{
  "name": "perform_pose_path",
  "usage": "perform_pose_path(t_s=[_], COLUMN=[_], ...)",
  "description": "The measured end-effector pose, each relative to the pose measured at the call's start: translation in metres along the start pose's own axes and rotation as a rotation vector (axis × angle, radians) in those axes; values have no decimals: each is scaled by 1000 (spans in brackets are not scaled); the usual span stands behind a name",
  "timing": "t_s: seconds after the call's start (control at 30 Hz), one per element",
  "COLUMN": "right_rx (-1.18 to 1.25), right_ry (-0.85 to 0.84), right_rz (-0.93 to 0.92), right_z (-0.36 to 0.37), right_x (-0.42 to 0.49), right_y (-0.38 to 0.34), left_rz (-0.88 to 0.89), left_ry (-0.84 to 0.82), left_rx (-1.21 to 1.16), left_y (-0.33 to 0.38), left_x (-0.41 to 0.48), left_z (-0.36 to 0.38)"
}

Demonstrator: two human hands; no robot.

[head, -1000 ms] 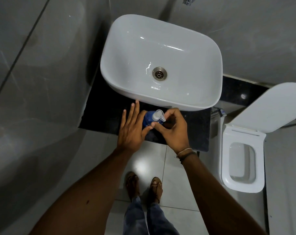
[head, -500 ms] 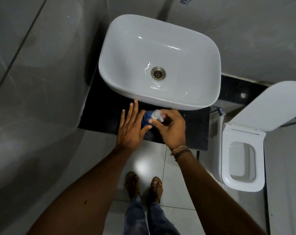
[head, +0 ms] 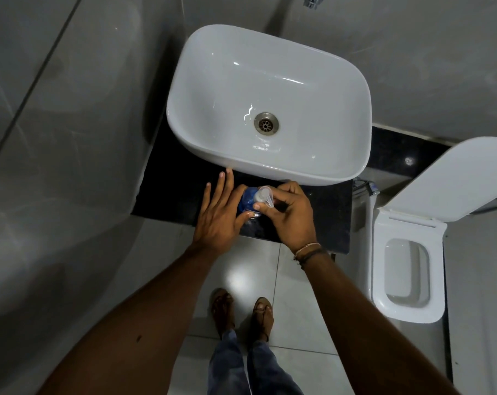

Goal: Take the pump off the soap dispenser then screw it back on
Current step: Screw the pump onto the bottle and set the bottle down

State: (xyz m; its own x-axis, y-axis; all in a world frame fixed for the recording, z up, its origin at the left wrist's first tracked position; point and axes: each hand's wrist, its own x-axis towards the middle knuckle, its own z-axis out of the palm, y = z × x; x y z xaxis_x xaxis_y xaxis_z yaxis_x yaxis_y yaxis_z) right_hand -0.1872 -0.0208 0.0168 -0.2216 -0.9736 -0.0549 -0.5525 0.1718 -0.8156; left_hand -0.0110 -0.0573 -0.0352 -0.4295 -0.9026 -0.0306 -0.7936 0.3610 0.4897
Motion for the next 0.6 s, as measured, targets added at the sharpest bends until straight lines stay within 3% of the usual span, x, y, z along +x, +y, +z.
perform_pose_path(t_s=[0.43,0.6], right_rx=[-53,-18], right_ry=[83,-1], right_rz=[60,54], right_z=[8,1], right_x=[-10,-8], right_y=[-7,-8], left_rz=[-6,-26], left_ry=[-40,-22], left_rx=[23,16], left_y=[4,6], left_x=[0,-1], left_z=[-6,-3])
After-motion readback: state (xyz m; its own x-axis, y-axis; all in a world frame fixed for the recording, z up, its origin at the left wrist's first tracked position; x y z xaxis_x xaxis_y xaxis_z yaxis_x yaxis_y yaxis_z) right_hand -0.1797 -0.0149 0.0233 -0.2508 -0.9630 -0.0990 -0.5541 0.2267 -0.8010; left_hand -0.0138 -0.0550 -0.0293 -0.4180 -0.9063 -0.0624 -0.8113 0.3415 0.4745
